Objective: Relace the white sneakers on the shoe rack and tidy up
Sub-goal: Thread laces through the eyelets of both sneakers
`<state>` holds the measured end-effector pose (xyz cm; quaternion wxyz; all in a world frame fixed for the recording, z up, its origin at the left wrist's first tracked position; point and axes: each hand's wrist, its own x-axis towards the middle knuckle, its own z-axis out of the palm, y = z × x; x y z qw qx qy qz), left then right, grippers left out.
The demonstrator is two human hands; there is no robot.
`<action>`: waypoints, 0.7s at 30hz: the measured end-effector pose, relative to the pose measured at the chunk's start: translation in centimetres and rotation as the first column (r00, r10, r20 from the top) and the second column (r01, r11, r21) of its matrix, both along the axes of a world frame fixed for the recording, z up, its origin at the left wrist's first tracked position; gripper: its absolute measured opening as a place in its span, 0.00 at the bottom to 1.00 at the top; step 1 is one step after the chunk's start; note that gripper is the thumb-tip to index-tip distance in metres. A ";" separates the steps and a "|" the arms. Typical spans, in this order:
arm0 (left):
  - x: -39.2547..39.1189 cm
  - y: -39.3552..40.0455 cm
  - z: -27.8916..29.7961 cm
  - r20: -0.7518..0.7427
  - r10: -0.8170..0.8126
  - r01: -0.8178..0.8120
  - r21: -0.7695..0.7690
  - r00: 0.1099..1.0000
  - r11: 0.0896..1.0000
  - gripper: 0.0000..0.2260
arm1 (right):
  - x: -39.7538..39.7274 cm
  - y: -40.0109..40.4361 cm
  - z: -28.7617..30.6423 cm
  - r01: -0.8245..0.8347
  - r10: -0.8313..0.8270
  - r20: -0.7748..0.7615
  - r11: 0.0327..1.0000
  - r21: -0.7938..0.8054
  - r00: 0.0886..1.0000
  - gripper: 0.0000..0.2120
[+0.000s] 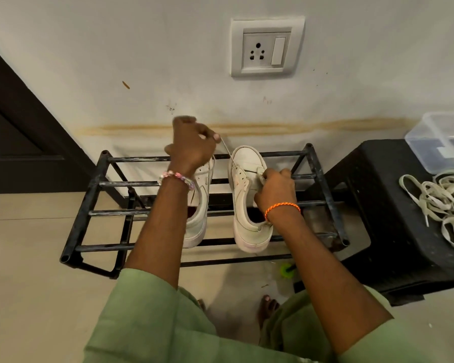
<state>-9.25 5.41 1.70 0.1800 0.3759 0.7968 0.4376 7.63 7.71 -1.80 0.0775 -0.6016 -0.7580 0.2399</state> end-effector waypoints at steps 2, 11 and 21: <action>-1.1 -0.2 1.4 0.156 0.042 -0.079 0.239 0.987 0.968 0.06 | -0.1 0.0 0.0 0.009 -0.009 0.004 1.000 0.006 1.000 0.20; -0.6 -1.4 3.2 0.528 0.007 -0.113 0.168 0.849 0.979 0.06 | 0.3 0.9 0.7 -0.009 0.007 -0.038 0.998 -0.059 0.999 0.21; 2.4 0.1 -2.1 -0.287 -0.340 0.180 -0.466 0.895 0.866 0.10 | -0.6 1.0 0.9 0.013 -0.010 -0.044 0.996 0.086 0.999 0.17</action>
